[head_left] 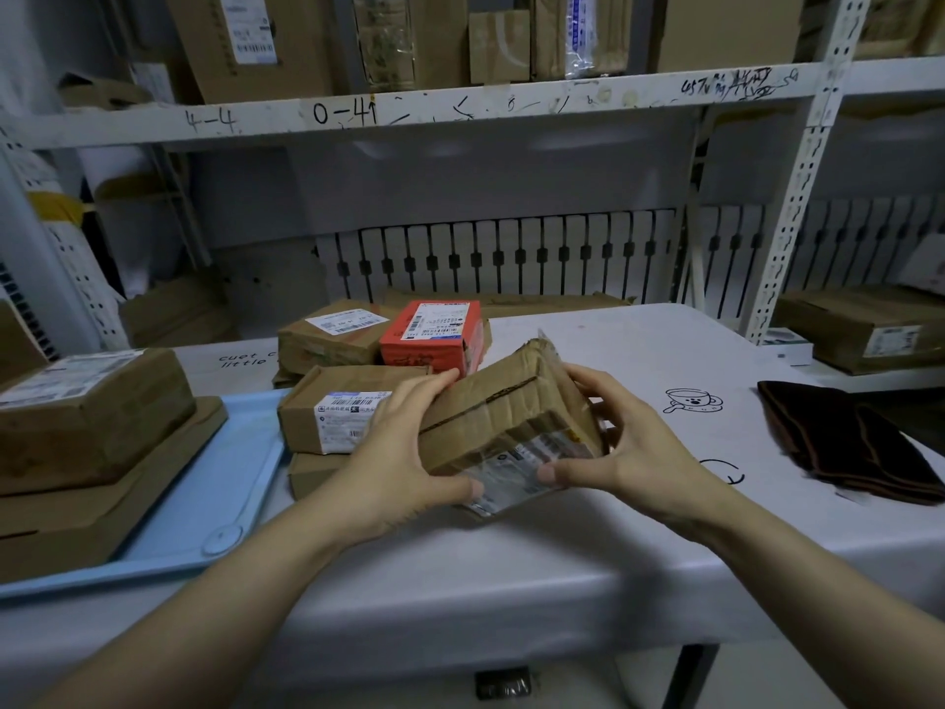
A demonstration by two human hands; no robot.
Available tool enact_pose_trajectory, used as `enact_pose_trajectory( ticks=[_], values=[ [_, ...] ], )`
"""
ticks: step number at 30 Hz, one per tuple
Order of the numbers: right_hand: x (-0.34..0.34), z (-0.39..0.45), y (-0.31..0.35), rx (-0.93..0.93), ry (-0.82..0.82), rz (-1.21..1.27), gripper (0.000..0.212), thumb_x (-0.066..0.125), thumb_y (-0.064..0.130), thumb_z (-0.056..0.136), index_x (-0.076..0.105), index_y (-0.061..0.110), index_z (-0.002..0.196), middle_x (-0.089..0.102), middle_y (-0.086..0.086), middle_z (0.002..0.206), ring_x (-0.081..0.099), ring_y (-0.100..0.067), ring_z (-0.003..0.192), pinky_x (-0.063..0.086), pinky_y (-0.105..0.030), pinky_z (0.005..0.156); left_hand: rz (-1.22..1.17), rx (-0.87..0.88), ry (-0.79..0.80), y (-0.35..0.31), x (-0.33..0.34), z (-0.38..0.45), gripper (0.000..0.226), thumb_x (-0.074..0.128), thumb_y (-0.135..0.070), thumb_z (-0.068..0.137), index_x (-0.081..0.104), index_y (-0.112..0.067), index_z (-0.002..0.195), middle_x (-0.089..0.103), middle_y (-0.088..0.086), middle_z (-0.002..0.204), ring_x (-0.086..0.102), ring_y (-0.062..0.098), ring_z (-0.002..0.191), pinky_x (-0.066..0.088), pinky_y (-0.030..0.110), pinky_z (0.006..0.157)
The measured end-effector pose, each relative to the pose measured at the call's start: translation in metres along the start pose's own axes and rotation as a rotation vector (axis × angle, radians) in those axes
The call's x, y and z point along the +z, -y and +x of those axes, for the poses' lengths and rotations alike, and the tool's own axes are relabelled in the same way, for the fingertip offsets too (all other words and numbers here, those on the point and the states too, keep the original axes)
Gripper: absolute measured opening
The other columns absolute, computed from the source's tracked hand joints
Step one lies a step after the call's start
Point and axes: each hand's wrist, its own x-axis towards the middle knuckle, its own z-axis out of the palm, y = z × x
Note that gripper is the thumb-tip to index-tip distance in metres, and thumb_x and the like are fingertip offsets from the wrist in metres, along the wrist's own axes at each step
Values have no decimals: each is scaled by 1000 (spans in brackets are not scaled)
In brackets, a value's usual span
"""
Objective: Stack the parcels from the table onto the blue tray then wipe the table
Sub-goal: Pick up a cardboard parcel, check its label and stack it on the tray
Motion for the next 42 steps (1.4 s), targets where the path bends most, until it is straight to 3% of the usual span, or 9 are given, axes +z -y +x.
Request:
enact_pose_trajectory(
  ticks=[2, 5, 9, 15, 24, 28, 34, 38, 42],
  values=[
    [1, 2, 3, -14, -2, -15, 97, 94, 14, 53, 51, 30, 138, 54, 5, 132, 57, -7, 117, 51, -28, 100, 69, 2, -16, 1, 2, 1, 105, 73, -60, 51, 30, -41, 144, 34, -17, 141, 30, 10, 135, 28, 43, 116],
    [1, 1, 8, -8, -12, -29, 106, 96, 19, 52, 44, 37, 142, 46, 8, 133, 54, -9, 118, 52, -28, 97, 30, -23, -36, 1, 3, 1, 92, 73, -60, 47, 37, -45, 130, 41, -17, 130, 37, 9, 125, 35, 41, 110],
    [0, -2, 11, 22, 24, 15, 110, 96, 18, 53, 38, 37, 145, 50, 7, 133, 56, -14, 114, 56, -27, 90, -216, -85, 13, 11, 3, -1, 93, 92, -26, 55, 43, -33, 133, 56, -9, 131, 55, 7, 120, 47, 38, 105],
    [5, -2, 2, -14, 78, 5, 84, 92, 2, 61, 54, 26, 132, 66, 2, 111, 60, -27, 104, 55, -32, 83, -329, -76, 9, 14, 8, -2, 95, 89, 0, 63, 37, -36, 134, 59, -9, 130, 59, -1, 116, 50, 19, 95],
    [3, -1, -3, 5, 119, 89, 87, 92, 10, 59, 54, 31, 134, 64, -5, 128, 61, -23, 118, 55, -34, 96, -235, 39, -100, 23, 14, 1, 92, 90, -38, 50, 41, -42, 128, 57, -8, 131, 55, 12, 123, 47, 41, 105],
    [5, -3, -9, 7, 127, 40, 83, 90, 2, 62, 53, 32, 130, 67, 0, 122, 63, -25, 115, 54, -44, 98, -22, 181, -229, 22, 18, 3, 84, 91, -26, 54, 47, -27, 126, 50, -7, 126, 52, 15, 118, 46, 41, 99],
    [5, -10, -14, -199, -19, -204, 80, 86, 0, 68, 45, 31, 129, 67, 12, 106, 64, -2, 90, 49, -15, 79, 156, 328, -197, 19, 11, 1, 90, 86, -27, 60, 39, -27, 137, 40, -6, 142, 40, 13, 135, 40, 37, 109],
    [4, -11, -18, -387, -101, -383, 92, 85, 2, 69, 38, 41, 138, 54, 10, 132, 61, -6, 106, 47, -15, 87, 264, 404, -241, 14, 6, -1, 89, 89, -22, 63, 42, -23, 139, 41, -3, 145, 39, 16, 137, 42, 38, 107],
    [0, -12, -21, -475, -95, -529, 98, 83, -5, 66, 33, 28, 143, 42, 15, 136, 44, 17, 119, 36, -4, 94, 382, 493, -298, 11, 1, -4, 84, 88, -26, 68, 40, -19, 138, 40, 6, 147, 37, 24, 140, 38, 39, 109]
  ],
)
